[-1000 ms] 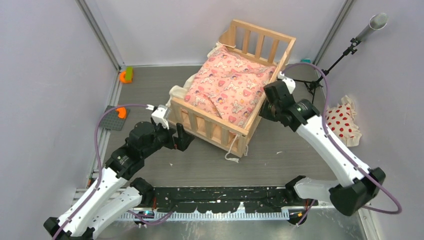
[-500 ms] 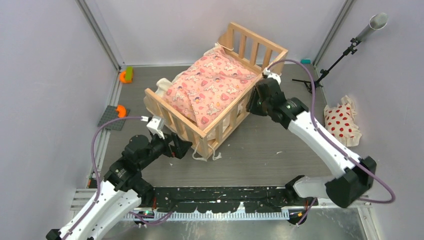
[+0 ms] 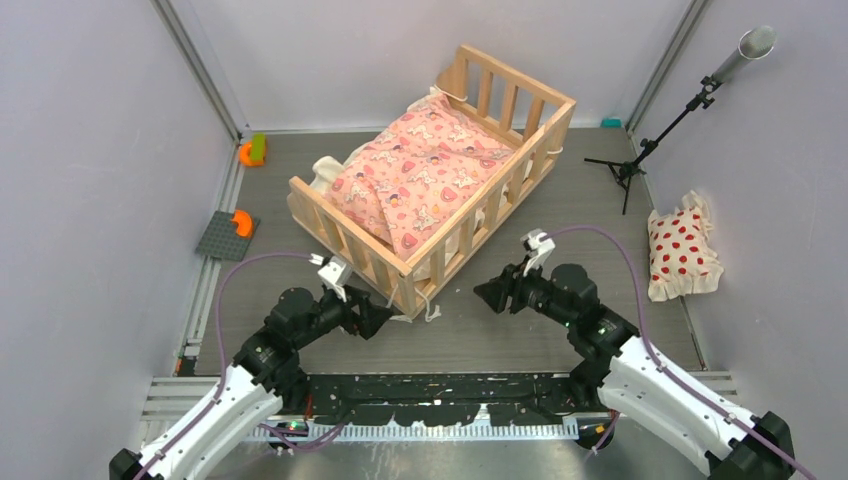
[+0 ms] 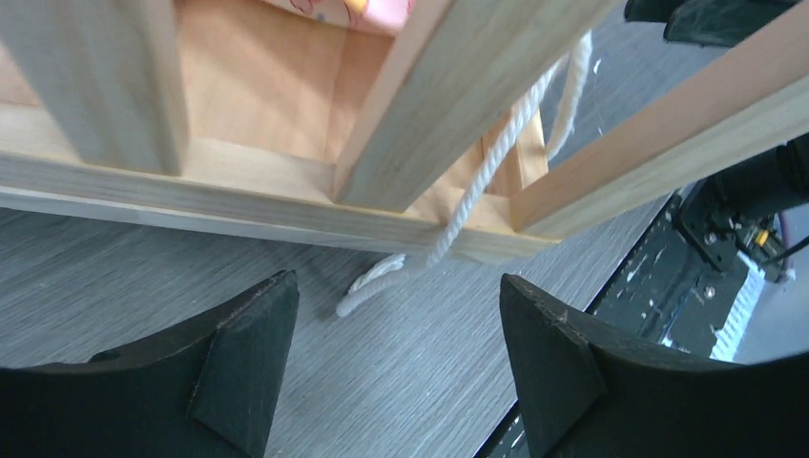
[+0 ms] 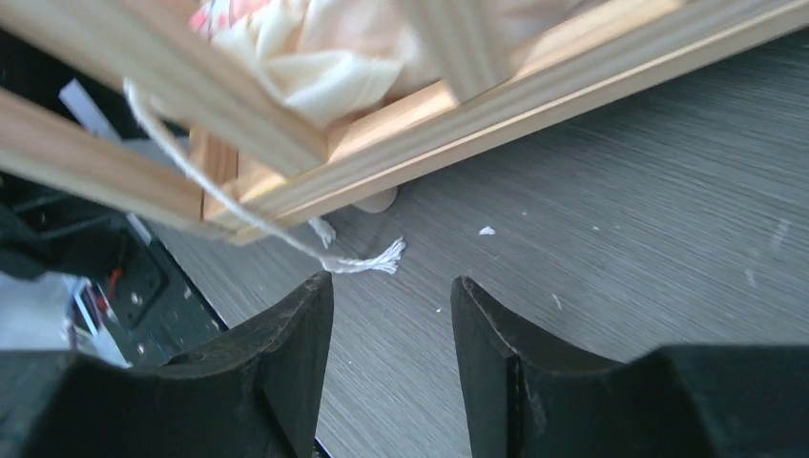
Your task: Set up the pet bed
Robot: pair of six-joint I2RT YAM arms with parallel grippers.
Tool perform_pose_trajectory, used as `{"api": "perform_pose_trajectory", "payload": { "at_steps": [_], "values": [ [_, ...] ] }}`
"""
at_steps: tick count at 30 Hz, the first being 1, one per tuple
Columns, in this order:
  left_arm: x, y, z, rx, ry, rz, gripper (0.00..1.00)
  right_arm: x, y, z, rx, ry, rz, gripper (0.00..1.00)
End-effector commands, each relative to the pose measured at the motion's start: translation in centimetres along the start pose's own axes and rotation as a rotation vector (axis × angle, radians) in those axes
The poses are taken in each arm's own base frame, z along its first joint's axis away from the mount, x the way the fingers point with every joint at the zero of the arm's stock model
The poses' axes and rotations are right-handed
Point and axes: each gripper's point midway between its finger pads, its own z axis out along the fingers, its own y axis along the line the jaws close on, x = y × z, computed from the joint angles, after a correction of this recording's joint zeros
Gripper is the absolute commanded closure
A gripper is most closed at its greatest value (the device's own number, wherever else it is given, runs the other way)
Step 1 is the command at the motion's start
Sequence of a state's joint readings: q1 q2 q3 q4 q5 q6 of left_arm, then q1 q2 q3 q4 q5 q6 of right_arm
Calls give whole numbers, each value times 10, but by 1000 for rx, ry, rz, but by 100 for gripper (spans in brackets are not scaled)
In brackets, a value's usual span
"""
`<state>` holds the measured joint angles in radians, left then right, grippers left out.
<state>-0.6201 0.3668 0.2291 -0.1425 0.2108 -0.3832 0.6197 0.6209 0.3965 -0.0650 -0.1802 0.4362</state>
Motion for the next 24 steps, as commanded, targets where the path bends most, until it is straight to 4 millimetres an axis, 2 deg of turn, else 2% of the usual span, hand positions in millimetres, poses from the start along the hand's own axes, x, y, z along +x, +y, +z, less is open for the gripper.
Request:
{"api": "perform_pose_trajectory", "payload": {
  "at_steps": [1, 5, 10, 18, 24],
  "values": [
    [-13, -15, 5, 96, -58, 100, 23, -40, 49, 3, -218, -229, -205, 46],
    [-7, -10, 8, 85, -50, 125, 25, -10, 63, 27, -261, -139, -294, 46],
    [-7, -21, 14, 154, -40, 138, 29, 22, 89, 52, -342, -110, -376, 48],
    [8, -17, 23, 142, 28, 130, 31, 47, 84, 73, -313, -82, -405, 51],
    [9, -14, 29, 114, 46, 122, 35, 61, 85, 83, -321, -77, -400, 52]
  ]
}}
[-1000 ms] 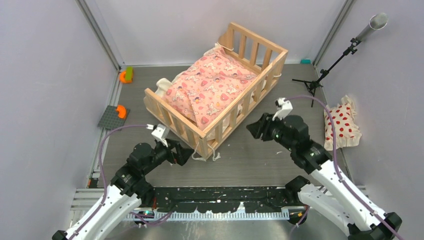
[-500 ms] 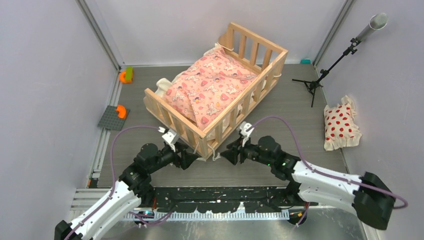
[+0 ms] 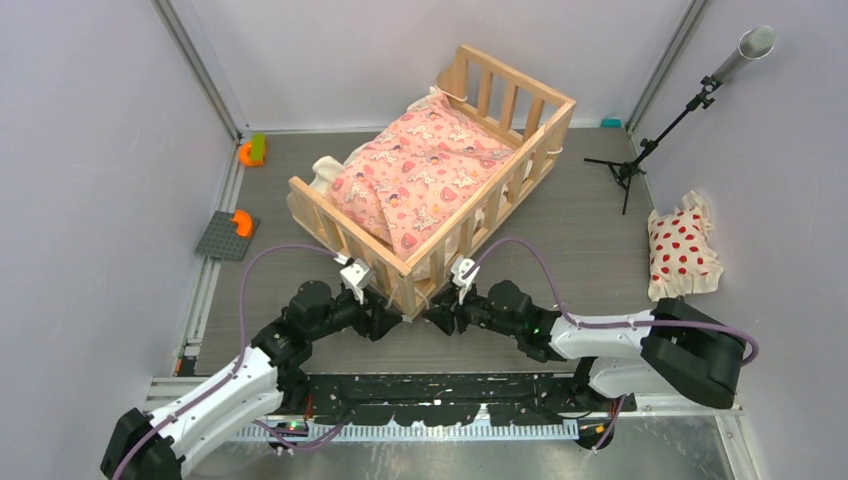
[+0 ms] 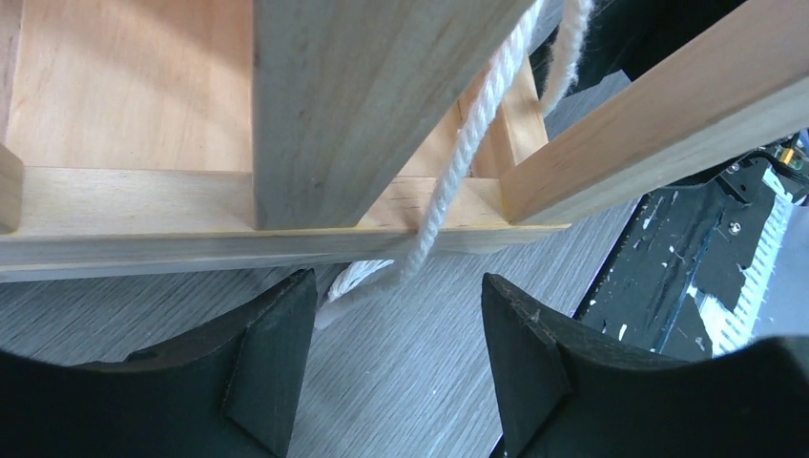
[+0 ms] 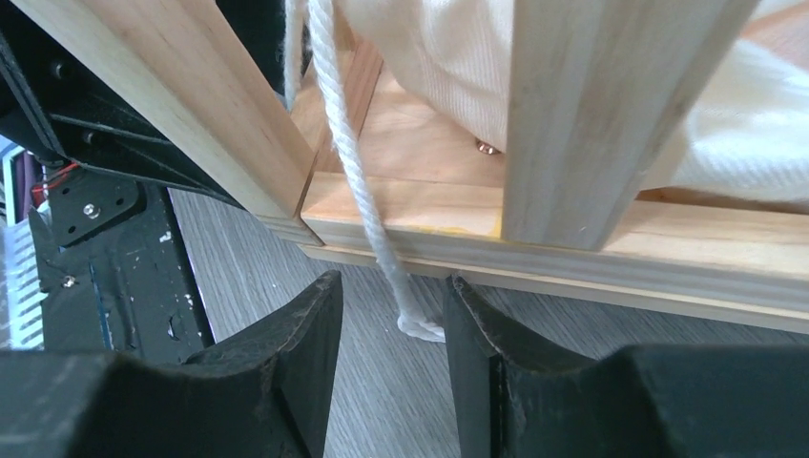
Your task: Set up the pet bed
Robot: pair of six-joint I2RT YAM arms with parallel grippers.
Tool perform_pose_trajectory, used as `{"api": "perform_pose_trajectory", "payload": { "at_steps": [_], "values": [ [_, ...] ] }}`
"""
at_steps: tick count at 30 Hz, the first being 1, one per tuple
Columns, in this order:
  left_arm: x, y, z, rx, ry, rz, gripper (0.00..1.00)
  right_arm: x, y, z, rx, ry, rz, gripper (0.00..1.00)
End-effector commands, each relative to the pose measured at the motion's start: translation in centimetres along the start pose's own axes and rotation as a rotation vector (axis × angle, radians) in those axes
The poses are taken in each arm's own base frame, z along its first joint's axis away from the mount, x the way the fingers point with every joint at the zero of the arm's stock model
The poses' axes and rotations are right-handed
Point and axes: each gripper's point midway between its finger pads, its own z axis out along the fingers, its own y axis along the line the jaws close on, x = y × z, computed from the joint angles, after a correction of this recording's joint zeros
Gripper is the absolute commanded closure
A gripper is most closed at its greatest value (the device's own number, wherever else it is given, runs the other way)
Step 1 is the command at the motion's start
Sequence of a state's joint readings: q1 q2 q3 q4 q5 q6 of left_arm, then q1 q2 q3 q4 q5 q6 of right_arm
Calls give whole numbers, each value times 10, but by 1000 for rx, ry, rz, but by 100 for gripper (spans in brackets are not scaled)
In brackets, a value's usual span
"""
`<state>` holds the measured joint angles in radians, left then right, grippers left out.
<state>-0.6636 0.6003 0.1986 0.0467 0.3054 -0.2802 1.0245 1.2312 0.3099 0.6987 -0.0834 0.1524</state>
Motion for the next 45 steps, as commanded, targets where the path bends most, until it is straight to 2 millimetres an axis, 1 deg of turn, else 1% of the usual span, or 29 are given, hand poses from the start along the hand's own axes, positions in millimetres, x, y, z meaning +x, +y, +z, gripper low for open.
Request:
{"api": "perform_pose_trajectory", "payload": {
  "at_steps": [1, 3, 7, 11, 13, 15, 18, 22, 24, 27, 30, 33, 34, 37, 42, 45],
  "values": [
    [-21, -1, 6, -4, -68, 27, 37, -24, 3, 9, -2, -118, -26, 53],
    [-23, 0, 8, -9, -76, 21, 41, -24, 4, 11, -4, -128, -20, 54],
    [-22, 6, 11, -35, -72, 4, 56, -25, 1, 15, 16, -145, -14, 61],
    [-24, 2, 14, -10, -81, 4, 70, -25, 1, 20, 21, -166, 1, 65],
    [-26, -1, 14, 6, -86, 4, 79, -27, 2, 22, 16, -182, 14, 72],
    [-26, -5, 14, 27, -81, 4, 88, -26, 2, 24, 12, -190, 34, 84],
    [-24, -11, 12, 54, -64, -9, 99, -25, 8, 23, -20, -208, 56, 98],
    [-27, -17, 2, 53, -80, -79, 100, -22, 12, 12, -25, -210, 100, 99],
    [-28, -22, -5, 63, -76, -92, 100, -18, 16, 8, -28, -176, 114, 99],
    [-29, -29, -19, 73, -54, -110, 100, -11, 30, 1, -53, -98, 103, 99],
    [-32, -44, -29, 126, -50, -127, 100, -10, 39, -9, -64, -66, 98, 99],
    [-29, -55, -32, 175, -27, -174, 100, -12, 43, -17, -65, -39, 108, 99],
    [-25, -58, -33, 181, -2, -193, 100, -8, 44, -19, -61, -11, 110, 99],
    [-20, -65, -34, 200, 44, -234, 100, -9, 49, -26, -70, 14, 132, 99],
    [-14, -80, -37, 252, 96, -261, 100, -7, 59, -31, -98, 56, 180, 99],
    [-10, -89, -39, 285, 115, -251, 100, -3, 67, -33, -127, 75, 188, 99]
  ]
}}
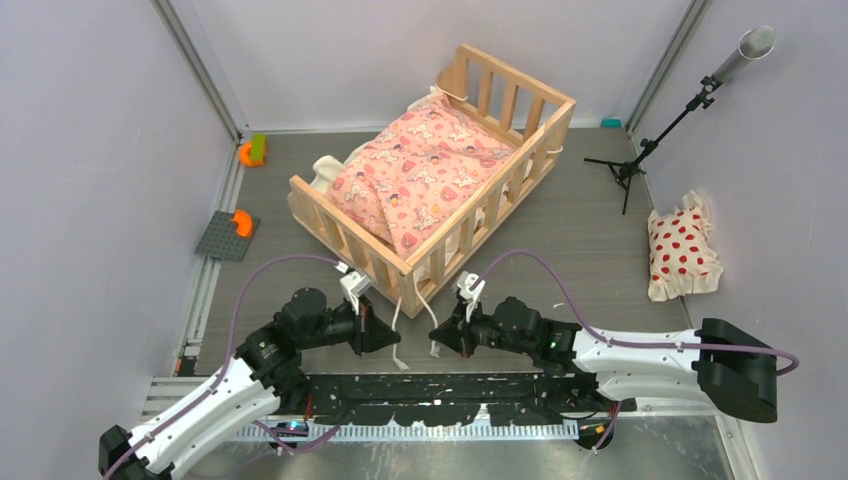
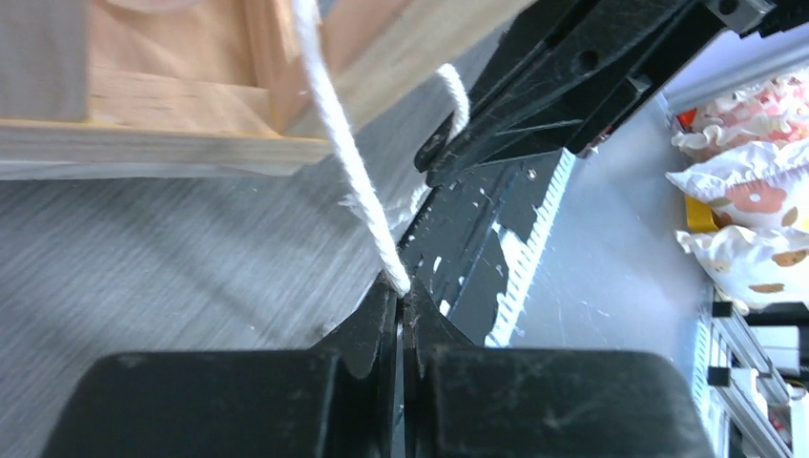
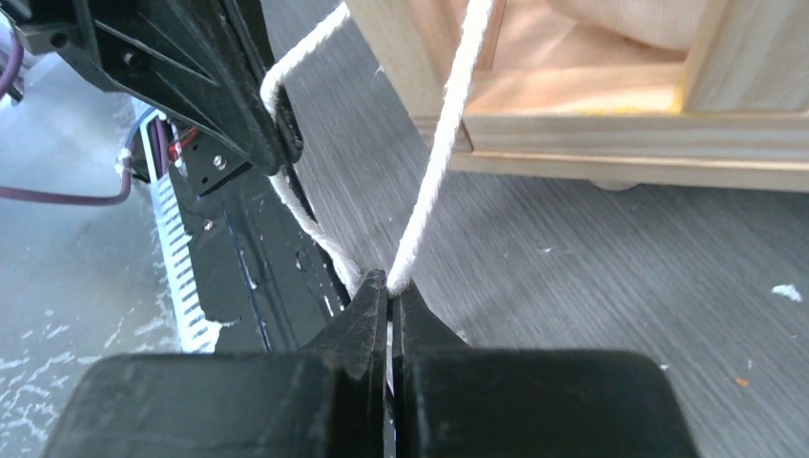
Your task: Set up the pet bed
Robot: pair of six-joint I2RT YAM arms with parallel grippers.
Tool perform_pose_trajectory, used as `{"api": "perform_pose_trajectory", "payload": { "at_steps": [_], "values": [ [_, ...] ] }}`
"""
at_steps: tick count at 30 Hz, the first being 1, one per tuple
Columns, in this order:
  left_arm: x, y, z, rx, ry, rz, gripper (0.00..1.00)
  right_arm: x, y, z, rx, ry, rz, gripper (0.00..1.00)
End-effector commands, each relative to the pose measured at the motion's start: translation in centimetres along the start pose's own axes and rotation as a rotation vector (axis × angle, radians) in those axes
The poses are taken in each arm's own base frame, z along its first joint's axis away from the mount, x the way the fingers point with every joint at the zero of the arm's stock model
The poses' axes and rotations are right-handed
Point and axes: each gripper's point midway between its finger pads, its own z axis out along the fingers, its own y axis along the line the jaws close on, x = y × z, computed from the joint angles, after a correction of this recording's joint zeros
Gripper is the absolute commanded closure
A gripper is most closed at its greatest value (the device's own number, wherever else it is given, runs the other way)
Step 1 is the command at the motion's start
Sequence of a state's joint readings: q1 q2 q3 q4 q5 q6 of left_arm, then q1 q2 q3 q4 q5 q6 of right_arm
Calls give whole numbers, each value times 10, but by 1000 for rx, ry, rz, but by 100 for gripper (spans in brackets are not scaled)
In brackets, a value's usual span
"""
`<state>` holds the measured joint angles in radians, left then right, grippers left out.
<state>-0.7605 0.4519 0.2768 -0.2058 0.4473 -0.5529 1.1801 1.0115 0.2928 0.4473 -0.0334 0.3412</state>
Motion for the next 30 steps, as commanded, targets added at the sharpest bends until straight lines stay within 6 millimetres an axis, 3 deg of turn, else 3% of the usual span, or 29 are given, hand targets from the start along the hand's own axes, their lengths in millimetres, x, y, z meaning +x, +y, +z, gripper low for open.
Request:
{"api": "perform_pose_trajectory", "payload": {
  "at_steps": [1, 6, 15, 22, 30],
  "values": [
    [-7, -27, -4, 82, 11, 4, 100, -8, 17, 0, -45, 7, 34, 99],
    [0, -26, -1, 76, 22, -2, 100, -6, 18, 5, -28, -12, 37, 99],
    [-7, -33, 2, 128, -33, -20, 100, -40, -8, 13, 206, -239, 164, 99],
    [-14, -37, 3, 131, -42, -23, 100, -48, 10, 28, 245, -278, 250, 99],
    [-20, -41, 7, 147, -51, -40, 100, -39, 10, 32, 397, -250, 540, 99]
  ]
}}
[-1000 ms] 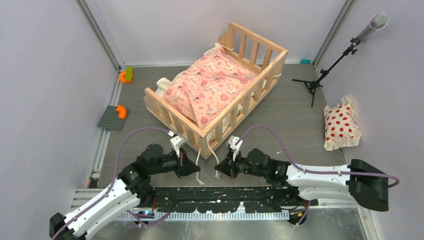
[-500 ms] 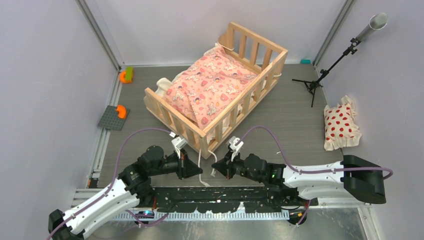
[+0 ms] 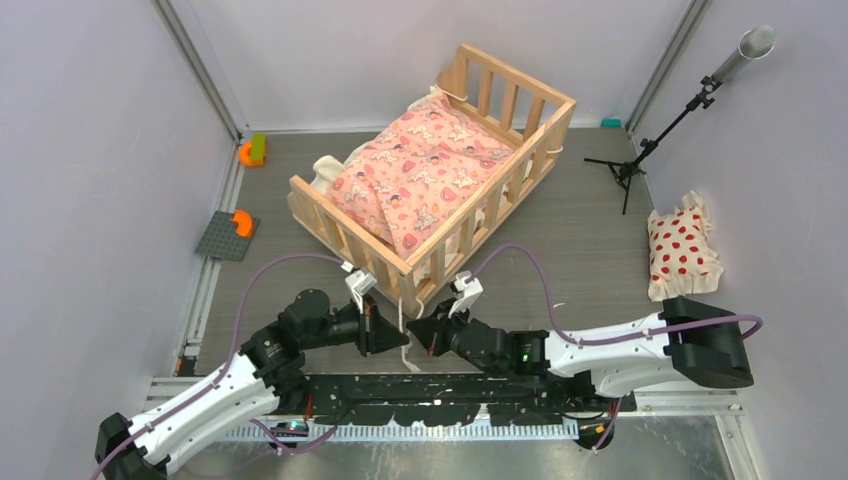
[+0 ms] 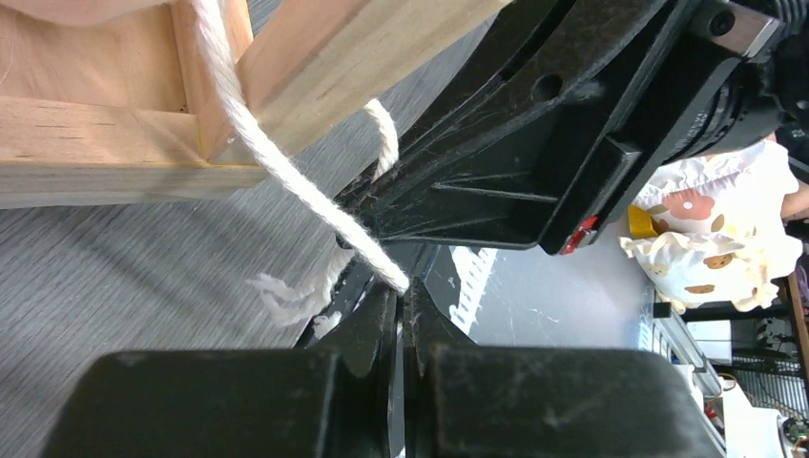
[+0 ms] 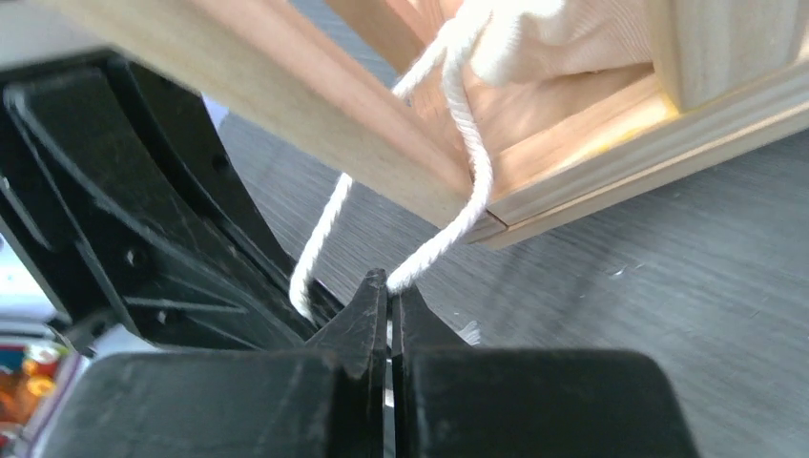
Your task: Set up the pet bed
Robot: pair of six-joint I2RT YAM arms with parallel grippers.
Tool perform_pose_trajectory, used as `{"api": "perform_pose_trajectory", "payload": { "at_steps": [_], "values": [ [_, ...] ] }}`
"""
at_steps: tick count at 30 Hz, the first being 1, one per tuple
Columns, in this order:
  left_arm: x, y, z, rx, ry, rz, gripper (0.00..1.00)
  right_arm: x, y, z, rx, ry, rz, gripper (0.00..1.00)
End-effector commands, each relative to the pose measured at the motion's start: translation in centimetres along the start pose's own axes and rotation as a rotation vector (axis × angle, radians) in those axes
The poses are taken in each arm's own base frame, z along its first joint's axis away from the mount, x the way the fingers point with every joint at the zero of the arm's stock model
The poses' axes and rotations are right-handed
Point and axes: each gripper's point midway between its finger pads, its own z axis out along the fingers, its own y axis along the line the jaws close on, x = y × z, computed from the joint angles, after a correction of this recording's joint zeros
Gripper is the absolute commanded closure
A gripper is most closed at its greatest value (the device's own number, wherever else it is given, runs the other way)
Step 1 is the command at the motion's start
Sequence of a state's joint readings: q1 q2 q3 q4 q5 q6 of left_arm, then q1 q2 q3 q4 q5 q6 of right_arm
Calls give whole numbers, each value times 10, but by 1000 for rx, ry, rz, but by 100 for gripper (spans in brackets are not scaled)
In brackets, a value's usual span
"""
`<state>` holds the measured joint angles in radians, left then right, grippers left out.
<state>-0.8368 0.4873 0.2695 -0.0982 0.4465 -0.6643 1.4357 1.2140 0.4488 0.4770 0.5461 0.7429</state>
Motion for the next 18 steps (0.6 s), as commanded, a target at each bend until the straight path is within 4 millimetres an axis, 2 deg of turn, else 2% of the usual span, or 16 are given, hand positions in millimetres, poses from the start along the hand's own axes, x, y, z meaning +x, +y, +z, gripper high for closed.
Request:
{"api": "perform_pose_trajectory", "payload": {
  "at_steps": [1, 5, 10, 18],
  "values": [
    [-17, -17, 1, 61, -47, 21, 100, -13, -1, 4, 134, -49, 242, 99],
    [-19, -16, 2, 57, -55, 23, 99, -6, 4, 4, 148, 2, 318, 99],
    [-19, -16, 2, 60, -63, 22, 97, 4, -9, 1, 227, 20, 403, 99],
    [-21, -16, 5, 67, -75, 23, 97, 16, -8, 7, 250, 35, 577, 99]
  ]
}}
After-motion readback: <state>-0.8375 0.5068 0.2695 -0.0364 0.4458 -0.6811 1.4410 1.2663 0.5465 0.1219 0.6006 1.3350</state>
